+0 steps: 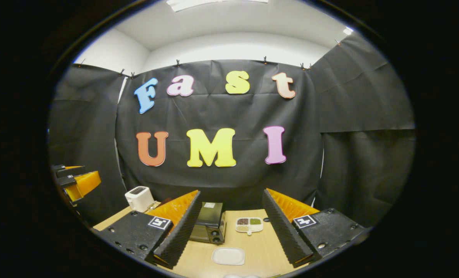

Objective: Open the electric oven with the left hand, put the food in, and close the electric oven.

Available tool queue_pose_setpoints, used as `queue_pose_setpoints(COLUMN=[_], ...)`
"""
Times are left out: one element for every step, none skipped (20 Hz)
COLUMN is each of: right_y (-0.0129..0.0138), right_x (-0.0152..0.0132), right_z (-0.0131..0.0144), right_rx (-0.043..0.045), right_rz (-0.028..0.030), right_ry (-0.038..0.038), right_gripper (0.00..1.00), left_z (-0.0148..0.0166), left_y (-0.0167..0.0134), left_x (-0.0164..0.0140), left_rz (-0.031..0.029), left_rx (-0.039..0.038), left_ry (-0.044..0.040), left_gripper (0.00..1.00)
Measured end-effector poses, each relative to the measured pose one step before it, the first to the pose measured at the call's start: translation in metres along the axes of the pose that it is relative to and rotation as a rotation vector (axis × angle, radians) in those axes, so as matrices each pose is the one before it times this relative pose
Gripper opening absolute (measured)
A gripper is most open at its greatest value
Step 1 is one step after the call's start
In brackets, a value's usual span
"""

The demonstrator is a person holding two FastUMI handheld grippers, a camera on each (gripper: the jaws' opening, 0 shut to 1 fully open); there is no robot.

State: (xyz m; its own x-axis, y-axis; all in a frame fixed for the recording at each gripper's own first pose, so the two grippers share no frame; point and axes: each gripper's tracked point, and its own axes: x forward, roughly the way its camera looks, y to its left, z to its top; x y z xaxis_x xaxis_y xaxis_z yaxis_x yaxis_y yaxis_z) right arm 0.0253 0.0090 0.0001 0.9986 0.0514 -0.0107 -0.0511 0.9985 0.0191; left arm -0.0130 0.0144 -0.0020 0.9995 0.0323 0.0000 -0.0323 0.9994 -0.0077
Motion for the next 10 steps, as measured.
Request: queue_pose_setpoints(right_y=[0.0011,0.00113,-0.00023,-0.00127,-0.00045,0.00031,-0.00017,-0.00107,0.00003,-0.00081], right_x=[-0.00174,-0.00092,-0.001,0.00078,0.00036,-0.00031,-0.00065,0.0009,-0.00021,-0.00035], right_z=[0.0016,0.00148,0.0003,0.00113,0.00054,0.00038,0.00052,0.00046,-0.00018,0.00109], right_rx=[-0.00009,0.00384,-0.00004,-0.00221,0.00001,0.0037,0.00248,0.0005,0.00034,0.00033], right_rz=[0.00169,0.00315,0.00016,-0.00235,0.00016,0.00184,-0.00016,-0.00085,0.00053,-0.00201], right_ry=[-0.00345,-0.00138,-0.00101,-0.00237,-0.0002,-0.0001,-0.00062,-0.00018,-0.00146,0.00153], right_gripper=[0.96,1.0,1.0,0.96,1.0,1.0,0.96,0.96,0.96,1.0], left_z=[0.00204,0.00218,0.00042,0.00139,0.00042,0.00117,-0.00014,-0.00004,0.0006,0.00059], left_y=[-0.00022,-0.00052,-0.00044,-0.00117,-0.00064,-0.00073,-0.00021,-0.00101,-0.00128,0.00015], left_x=[0.00039,0.00055,-0.00043,0.00051,0.0006,-0.00081,0.00071,0.00141,0.00058,-0.00074], left_rz=[-0.00031,-0.00241,-0.00081,-0.00157,-0.00069,-0.00073,-0.00168,0.00093,-0.0027,-0.00152], left_rx=[0.00414,0.00135,-0.00085,-0.00154,-0.0002,0.00375,0.00102,0.00153,-0.00253,0.00022], left_ry=[0.00221,-0.00667,-0.00029,-0.00194,-0.00087,-0.00001,-0.00078,0.00167,0.00132,0.00126], left_gripper=[0.96,0.96,0.96,0.96,0.96,0.96,0.96,0.96,0.96,0.96])
